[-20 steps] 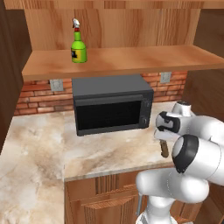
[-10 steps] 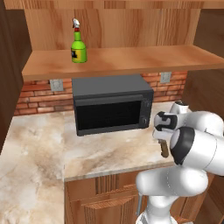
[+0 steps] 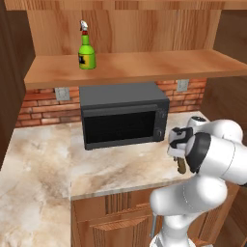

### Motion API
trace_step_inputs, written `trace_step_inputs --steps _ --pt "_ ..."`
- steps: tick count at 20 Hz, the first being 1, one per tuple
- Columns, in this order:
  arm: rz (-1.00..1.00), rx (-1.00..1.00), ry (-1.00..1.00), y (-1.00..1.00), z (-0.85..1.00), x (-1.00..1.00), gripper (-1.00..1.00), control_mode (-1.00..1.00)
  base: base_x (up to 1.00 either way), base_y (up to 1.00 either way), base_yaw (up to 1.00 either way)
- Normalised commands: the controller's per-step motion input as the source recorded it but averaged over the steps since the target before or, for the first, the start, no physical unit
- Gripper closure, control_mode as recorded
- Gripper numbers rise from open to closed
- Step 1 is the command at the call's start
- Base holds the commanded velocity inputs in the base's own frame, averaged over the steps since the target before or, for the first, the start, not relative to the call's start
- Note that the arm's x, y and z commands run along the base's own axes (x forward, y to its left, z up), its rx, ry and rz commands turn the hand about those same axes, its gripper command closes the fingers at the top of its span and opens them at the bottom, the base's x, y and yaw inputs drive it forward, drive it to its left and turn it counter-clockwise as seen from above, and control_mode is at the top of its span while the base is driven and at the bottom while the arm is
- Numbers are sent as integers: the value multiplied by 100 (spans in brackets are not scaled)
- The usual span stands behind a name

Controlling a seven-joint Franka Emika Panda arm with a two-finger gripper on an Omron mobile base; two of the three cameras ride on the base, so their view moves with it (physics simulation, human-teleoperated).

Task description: Move the cutting board and knife to the sink. Then move spray from the cabinet to the counter.

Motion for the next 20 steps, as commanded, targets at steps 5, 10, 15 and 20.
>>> trace_step_inputs --steps 5,10,15,20 --pt "0 -1 -4 0 -22 0 -100 -100 0 0 0" --pt "0 0 0 4 -17 0 100 -100 0 0 0" --pt "0 0 0 0 0 0 100 -100 0 0 0" --pt "-1 0 -2 7 3 0 100 -100 0 0 0"
